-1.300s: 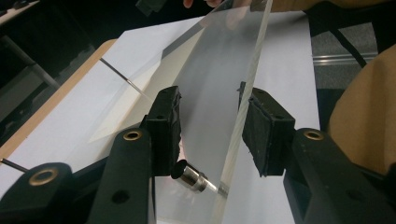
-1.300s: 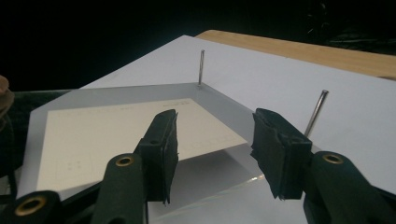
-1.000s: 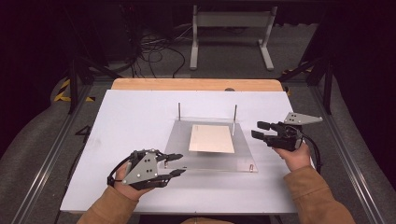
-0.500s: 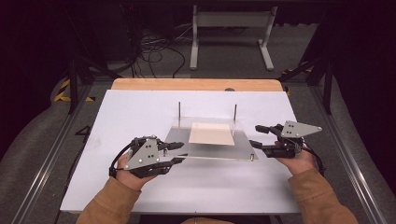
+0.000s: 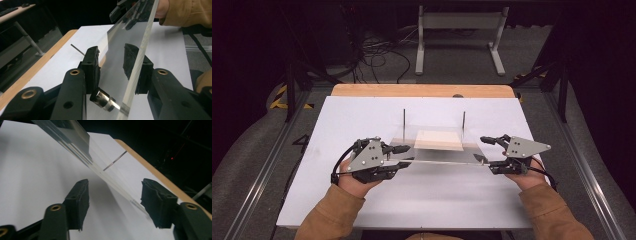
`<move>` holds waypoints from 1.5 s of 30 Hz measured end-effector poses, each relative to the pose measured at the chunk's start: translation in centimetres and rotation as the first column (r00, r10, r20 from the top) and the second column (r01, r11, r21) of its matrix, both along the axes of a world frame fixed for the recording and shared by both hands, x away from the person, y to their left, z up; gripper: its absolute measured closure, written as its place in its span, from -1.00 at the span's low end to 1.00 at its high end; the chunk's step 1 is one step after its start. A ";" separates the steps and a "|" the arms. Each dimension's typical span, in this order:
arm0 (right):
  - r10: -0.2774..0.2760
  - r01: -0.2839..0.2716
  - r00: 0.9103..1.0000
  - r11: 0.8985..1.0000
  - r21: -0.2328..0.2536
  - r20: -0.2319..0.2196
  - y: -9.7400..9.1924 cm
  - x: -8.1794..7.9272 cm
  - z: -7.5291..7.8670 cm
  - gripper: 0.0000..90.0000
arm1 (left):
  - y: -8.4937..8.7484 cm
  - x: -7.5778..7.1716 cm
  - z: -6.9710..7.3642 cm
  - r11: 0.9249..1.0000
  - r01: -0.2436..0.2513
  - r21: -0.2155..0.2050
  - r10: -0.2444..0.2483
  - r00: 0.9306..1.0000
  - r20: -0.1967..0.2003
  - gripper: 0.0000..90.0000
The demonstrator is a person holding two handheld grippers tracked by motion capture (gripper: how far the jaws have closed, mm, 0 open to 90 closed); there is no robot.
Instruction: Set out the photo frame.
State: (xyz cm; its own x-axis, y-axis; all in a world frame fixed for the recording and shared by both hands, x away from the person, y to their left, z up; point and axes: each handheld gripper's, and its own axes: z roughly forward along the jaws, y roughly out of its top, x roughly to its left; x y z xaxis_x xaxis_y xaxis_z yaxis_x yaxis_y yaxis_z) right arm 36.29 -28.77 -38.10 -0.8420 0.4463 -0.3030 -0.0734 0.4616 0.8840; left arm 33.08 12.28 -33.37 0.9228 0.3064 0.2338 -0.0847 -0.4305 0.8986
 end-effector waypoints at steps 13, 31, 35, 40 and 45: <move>0.005 -0.004 0.999 1.000 -0.028 0.043 1.7 -0.4 0.5 0.49 | 0.3 0.5 -0.9 0.999 -0.023 -0.032 0.021 0.999 -0.044 -0.04; 0.008 -0.008 1.000 1.000 -0.014 0.004 1.9 -0.3 0.7 0.48 | 1.5 3.1 -4.8 0.977 -0.202 -0.062 0.198 0.978 -0.061 -0.10; 0.000 0.000 1.000 1.000 -0.006 0.004 1.9 -0.3 0.7 0.48 | 1.0 3.4 -5.0 0.974 -0.220 -0.052 0.219 0.975 -0.032 0.12; -0.004 0.004 1.000 1.000 -0.005 0.008 1.8 -0.3 0.7 0.48 | 0.8 3.2 -5.0 0.973 -0.229 -0.029 0.229 0.973 0.011 0.18; -0.021 0.022 0.999 1.000 -0.015 0.036 2.0 -0.3 0.9 0.49 | 0.8 3.2 -4.8 0.972 -0.233 -0.034 0.234 0.972 0.013 0.21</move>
State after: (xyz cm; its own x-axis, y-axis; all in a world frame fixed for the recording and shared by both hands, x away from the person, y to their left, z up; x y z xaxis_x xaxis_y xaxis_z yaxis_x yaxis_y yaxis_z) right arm 35.94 -26.78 -37.22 -0.8208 0.4590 -0.3399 -0.0948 0.4773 0.8736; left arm 36.31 13.06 -38.21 0.8208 0.5203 0.2356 -0.0007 -0.4115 0.9114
